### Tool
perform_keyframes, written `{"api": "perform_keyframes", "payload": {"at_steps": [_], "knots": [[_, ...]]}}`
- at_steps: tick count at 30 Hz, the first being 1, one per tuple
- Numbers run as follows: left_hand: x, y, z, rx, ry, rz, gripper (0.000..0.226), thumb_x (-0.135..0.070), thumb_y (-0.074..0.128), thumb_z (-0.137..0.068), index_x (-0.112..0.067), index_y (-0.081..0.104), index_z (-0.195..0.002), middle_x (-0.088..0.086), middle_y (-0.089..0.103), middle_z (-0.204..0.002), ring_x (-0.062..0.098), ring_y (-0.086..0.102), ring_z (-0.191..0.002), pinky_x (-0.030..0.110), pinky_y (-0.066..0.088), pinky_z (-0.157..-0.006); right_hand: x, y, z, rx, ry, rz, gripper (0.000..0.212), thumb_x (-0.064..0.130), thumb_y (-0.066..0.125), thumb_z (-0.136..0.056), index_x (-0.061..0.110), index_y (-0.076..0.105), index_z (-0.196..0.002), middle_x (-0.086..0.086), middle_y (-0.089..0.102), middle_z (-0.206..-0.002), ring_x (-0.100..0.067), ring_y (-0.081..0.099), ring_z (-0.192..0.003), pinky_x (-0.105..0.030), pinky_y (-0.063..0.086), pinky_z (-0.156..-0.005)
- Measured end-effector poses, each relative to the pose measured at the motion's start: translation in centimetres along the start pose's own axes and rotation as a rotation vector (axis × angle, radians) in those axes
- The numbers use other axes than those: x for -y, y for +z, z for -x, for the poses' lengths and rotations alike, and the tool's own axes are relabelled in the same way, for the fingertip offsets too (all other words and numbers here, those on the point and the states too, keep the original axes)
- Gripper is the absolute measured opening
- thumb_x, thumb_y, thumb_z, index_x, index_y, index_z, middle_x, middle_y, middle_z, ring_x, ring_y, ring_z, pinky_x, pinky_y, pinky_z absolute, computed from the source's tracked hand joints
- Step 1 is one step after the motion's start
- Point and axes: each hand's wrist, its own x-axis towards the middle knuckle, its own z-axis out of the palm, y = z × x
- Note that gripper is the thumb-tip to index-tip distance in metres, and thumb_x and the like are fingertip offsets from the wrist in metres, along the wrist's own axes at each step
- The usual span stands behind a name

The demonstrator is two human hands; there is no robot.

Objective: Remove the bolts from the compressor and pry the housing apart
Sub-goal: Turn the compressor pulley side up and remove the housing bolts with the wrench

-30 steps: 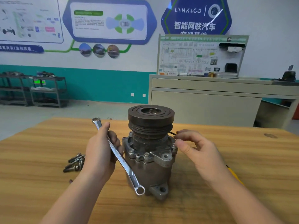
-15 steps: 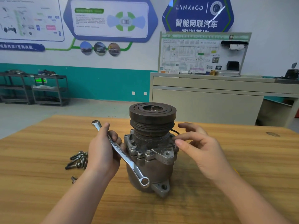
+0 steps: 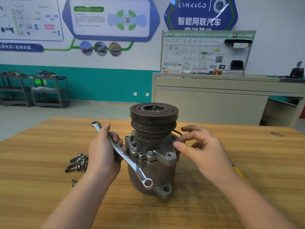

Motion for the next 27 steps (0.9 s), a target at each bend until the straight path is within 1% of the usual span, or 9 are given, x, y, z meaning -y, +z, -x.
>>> {"api": "perform_keyframes", "payload": {"at_steps": [3,7,11,13,15,19,21,23,27], "knots": [[0.05,0.12,0.07,-0.004,0.013,0.019,0.045,-0.035,0.049,-0.099,-0.017,0.037,-0.06,-0.006,0.032,-0.044,0.009,0.032,-0.035,0.018,0.03,-0.034,-0.06,-0.42,-0.05,0.06,-0.023,-0.003,0.028,0.021,0.071,-0.082,0.049,0.072,-0.079,0.024,0.058,-0.118,-0.007,0.046,-0.123,-0.03,0.041,-0.089],[0.14,0.11,0.08,-0.007,0.032,0.041,0.042,-0.033,0.05,-0.099,-0.017,0.039,-0.061,-0.006,0.034,-0.044,0.008,0.034,-0.034,0.016,0.031,-0.034,0.12,-0.08,0.09,0.005,0.015,-0.001,0.005,0.05,0.071,-0.066,0.049,0.069,-0.07,0.023,0.057,-0.117,-0.007,0.046,-0.121,-0.024,0.037,-0.082],[0.16,0.07,0.07,-0.004,0.032,0.041,0.042,-0.033,0.05,-0.098,-0.016,0.04,-0.061,-0.005,0.035,-0.045,0.009,0.034,-0.034,0.017,0.032,-0.033,-0.15,-0.22,0.02,0.06,0.0,-0.03,0.025,0.021,0.072,-0.084,0.045,0.074,-0.079,0.023,0.057,-0.123,-0.012,0.044,-0.127,-0.037,0.04,-0.096],[0.16,0.14,0.08,-0.006,0.044,0.047,0.041,-0.032,0.05,-0.099,-0.016,0.04,-0.062,-0.005,0.035,-0.044,0.009,0.035,-0.033,0.016,0.032,-0.034,0.13,-0.25,0.12,0.04,0.019,-0.003,0.005,0.04,0.075,-0.079,0.043,0.072,-0.081,0.023,0.056,-0.123,-0.007,0.043,-0.127,-0.034,0.038,-0.095],[0.16,0.19,0.13,-0.005,0.046,0.049,0.042,-0.032,0.05,-0.099,-0.016,0.04,-0.061,-0.005,0.035,-0.044,0.009,0.035,-0.033,0.016,0.032,-0.034,0.25,0.06,0.36,0.019,0.037,0.012,0.013,0.052,0.073,-0.067,0.042,0.069,-0.073,0.023,0.056,-0.119,-0.009,0.045,-0.124,-0.034,0.038,-0.093],[0.13,0.16,0.16,-0.005,0.032,0.041,0.045,-0.034,0.05,-0.098,-0.016,0.04,-0.059,-0.004,0.035,-0.044,0.01,0.035,-0.033,0.016,0.033,-0.034,0.01,-0.03,0.27,0.086,0.027,-0.029,0.027,0.017,0.069,-0.086,0.044,0.072,-0.082,0.023,0.056,-0.124,-0.011,0.044,-0.128,-0.042,0.041,-0.101],[0.13,0.16,0.18,-0.005,0.031,0.035,0.045,-0.034,0.05,-0.098,-0.016,0.04,-0.058,-0.004,0.034,-0.044,0.01,0.035,-0.033,0.017,0.033,-0.034,0.21,-0.08,0.39,0.076,0.008,0.044,0.021,0.029,0.069,-0.085,0.047,0.064,-0.094,0.023,0.055,-0.124,-0.007,0.044,-0.125,-0.033,0.042,-0.098],[0.13,0.21,0.21,-0.004,0.035,0.036,0.045,-0.034,0.05,-0.098,-0.016,0.04,-0.059,-0.004,0.035,-0.044,0.01,0.035,-0.034,0.017,0.033,-0.034,0.27,0.17,0.45,0.018,0.012,0.059,0.013,0.047,0.07,-0.073,0.046,0.063,-0.084,0.026,0.055,-0.116,-0.007,0.047,-0.12,-0.024,0.04,-0.089],[0.16,0.21,0.2,-0.003,0.042,0.038,0.043,-0.033,0.05,-0.098,-0.016,0.041,-0.06,-0.005,0.036,-0.044,0.009,0.036,-0.034,0.017,0.033,-0.035,0.02,-0.02,0.26,0.043,-0.016,-0.014,0.02,0.029,0.07,-0.085,0.047,0.07,-0.077,0.021,0.057,-0.117,-0.011,0.046,-0.123,-0.039,0.041,-0.096]]}}
